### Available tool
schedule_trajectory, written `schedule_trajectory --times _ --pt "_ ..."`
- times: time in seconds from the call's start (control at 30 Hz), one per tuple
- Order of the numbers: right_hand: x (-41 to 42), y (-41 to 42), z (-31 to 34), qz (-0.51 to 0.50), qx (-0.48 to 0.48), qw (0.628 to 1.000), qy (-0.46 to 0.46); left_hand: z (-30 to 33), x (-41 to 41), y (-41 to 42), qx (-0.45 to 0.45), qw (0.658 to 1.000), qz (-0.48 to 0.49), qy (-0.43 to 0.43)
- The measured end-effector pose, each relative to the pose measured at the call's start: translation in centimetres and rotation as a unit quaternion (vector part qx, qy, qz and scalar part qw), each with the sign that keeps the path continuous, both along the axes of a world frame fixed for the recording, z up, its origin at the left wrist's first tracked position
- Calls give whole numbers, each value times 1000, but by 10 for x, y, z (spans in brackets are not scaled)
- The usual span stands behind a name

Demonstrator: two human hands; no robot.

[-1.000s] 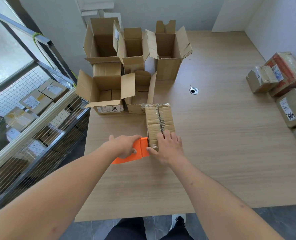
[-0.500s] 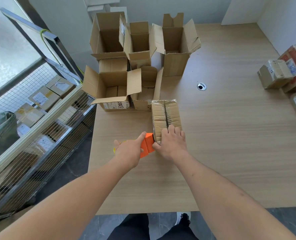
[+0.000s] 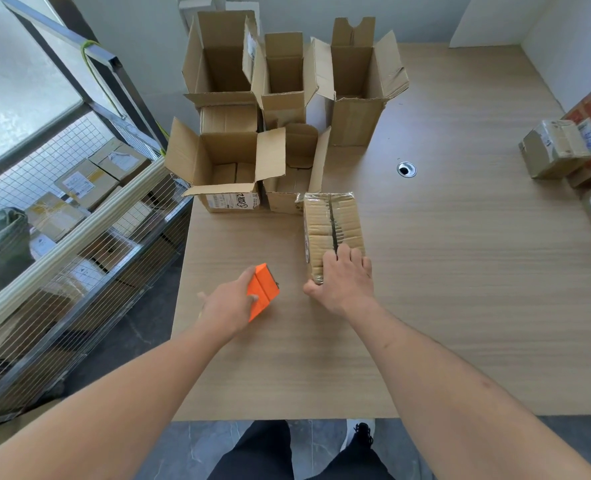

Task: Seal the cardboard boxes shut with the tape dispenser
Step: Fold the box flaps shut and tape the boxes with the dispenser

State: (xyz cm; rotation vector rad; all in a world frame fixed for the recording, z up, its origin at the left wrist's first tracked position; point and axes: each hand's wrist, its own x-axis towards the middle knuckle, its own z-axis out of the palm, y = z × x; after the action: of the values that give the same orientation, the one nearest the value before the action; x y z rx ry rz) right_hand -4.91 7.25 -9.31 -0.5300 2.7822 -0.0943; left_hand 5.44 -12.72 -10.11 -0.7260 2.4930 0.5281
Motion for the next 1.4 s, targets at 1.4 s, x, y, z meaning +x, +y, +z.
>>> schedule_trajectory --times 1.4 --pt "-29 119 -8 65 -239 968 46 -9 -45 90 15 905 -222 362"
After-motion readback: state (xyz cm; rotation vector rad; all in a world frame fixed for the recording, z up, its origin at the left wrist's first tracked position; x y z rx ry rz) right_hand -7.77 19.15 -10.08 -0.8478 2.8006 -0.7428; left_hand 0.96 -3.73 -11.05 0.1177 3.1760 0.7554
